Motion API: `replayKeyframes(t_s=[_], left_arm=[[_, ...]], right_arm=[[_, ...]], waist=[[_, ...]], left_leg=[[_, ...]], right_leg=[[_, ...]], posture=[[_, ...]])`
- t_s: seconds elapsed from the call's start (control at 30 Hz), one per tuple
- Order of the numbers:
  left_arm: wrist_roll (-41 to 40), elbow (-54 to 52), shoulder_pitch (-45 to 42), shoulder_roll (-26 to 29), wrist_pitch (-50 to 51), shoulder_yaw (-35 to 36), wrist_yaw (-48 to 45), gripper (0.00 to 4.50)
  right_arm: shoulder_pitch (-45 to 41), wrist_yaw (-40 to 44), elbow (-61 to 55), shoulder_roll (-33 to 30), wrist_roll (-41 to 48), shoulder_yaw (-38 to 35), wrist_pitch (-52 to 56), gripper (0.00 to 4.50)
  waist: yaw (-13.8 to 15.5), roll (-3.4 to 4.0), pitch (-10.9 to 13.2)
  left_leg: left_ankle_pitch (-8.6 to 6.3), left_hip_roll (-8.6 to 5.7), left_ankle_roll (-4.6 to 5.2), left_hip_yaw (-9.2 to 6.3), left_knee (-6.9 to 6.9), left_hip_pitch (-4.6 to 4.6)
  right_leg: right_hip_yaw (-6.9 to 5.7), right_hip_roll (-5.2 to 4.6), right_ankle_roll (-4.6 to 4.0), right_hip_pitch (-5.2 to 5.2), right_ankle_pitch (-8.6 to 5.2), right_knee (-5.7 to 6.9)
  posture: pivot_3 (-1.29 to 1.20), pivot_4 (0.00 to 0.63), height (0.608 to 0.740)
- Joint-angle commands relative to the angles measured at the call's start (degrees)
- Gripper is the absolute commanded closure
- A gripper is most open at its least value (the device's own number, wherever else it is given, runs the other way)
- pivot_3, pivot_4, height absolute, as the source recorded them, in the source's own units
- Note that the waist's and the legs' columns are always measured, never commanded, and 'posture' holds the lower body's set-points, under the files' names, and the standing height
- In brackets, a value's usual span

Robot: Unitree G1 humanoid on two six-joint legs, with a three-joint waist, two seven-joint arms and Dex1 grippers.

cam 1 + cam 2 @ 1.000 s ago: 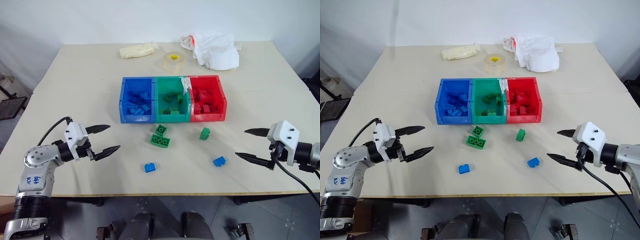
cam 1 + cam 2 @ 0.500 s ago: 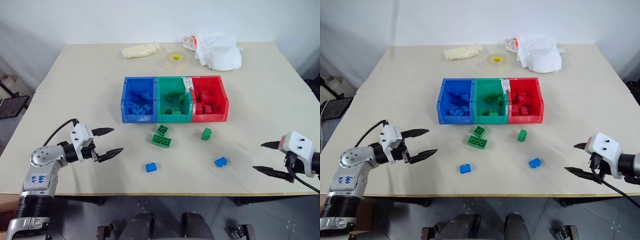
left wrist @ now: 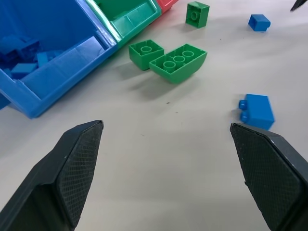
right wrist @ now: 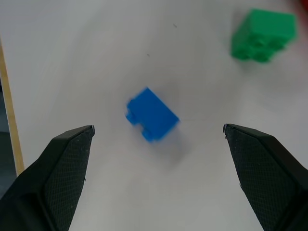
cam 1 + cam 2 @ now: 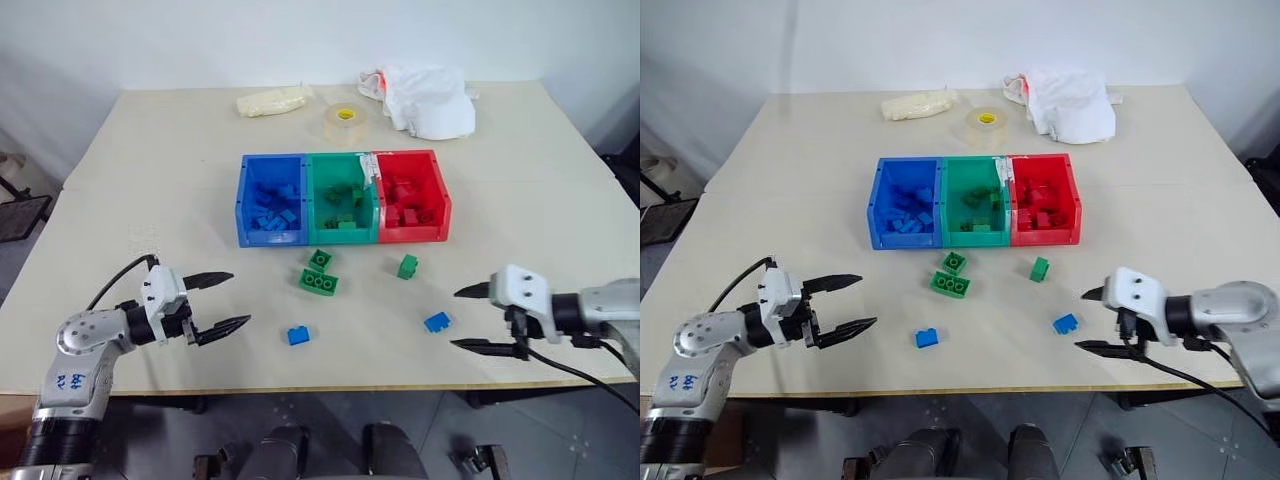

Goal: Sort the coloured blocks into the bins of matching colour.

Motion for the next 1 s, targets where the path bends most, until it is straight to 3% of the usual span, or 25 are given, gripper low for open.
replayKeyframes(t_s=[0.03,0.1,0.2,0.43,0.7,0.73,1.0], left_arm=[[-1.62,-4.93,2.06,-0.05,1.28,1.73,1.77,0.01],[-1.64,-6.04,2.84,-0.42,1.74,1.82,2.77,0.01],[-1.68,-7.39,3.65,-1.03,2.12,1.64,4.09,0.0],[-1.56,-8.54,4.49,-1.96,2.12,1.42,5.44,0.0],[-1.14,-7.37,3.59,-2.79,1.31,0.72,5.64,0.0],[-1.08,-7.06,3.2,-2.99,1.12,0.58,5.65,0.0],[-0.04,-4.25,0.43,-4.04,-1.07,-0.46,5.25,0.0]], right_arm=[[-4.1,1.58,3.41,2.35,-2.3,3.99,-2.6,0.0],[-6.28,1.45,6.24,4.07,-3.52,5.99,-2.65,0.0],[-7.59,2.49,9.75,5.01,-5.2,7.78,-4.52,0.59],[-9.03,3.42,14.08,5.37,-5.6,7.24,-7.6,2.99],[-10.97,2.04,11.8,6.31,-2.78,4.58,-5.55,3.34],[-12.19,1.15,10.51,6.94,-1.94,4.01,-4.15,3.62],[-26.32,-4.47,7.73,15.36,1.27,4.48,5.83,3.64]], waist=[[-0.01,-0.01,0.0],[0.07,0.0,0.01],[0.3,0.01,0.01],[0.3,0.0,0.01],[0.3,0.01,0.02],[0.3,0.02,0.02],[-0.08,0.05,0.04]], left_leg=[[0.0,0.0,0.0,0.0,0.0,0.01],[0.0,-0.01,0.0,0.01,0.0,0.02],[0.0,-0.02,0.0,0.0,0.0,0.01],[-0.02,-0.01,-0.01,0.01,-0.01,0.11],[-0.03,-0.01,-0.01,0.1,-0.07,0.24],[-0.03,-0.01,-0.01,0.11,-0.07,0.23],[-0.1,0.19,-0.11,0.35,-0.13,0.29]], right_leg=[[0.06,0.0,0.0,0.01,0.0,0.0],[0.17,0.01,0.0,0.01,0.0,-0.01],[0.18,0.03,0.0,0.01,0.0,0.0],[0.19,0.04,0.0,0.08,0.0,0.0],[0.28,0.05,0.0,0.13,0.0,0.0],[0.29,0.05,0.0,0.12,0.0,0.0],[0.35,0.21,-0.03,0.01,0.0,0.03]], posture=[[0.0,0.15,0.74],[0.0,0.15,0.74],[0.0,0.15,0.74],[0.0,0.15,0.74],[0.0,0.15,0.74],[0.0,0.15,0.74],[0.0,0.15,0.74]])
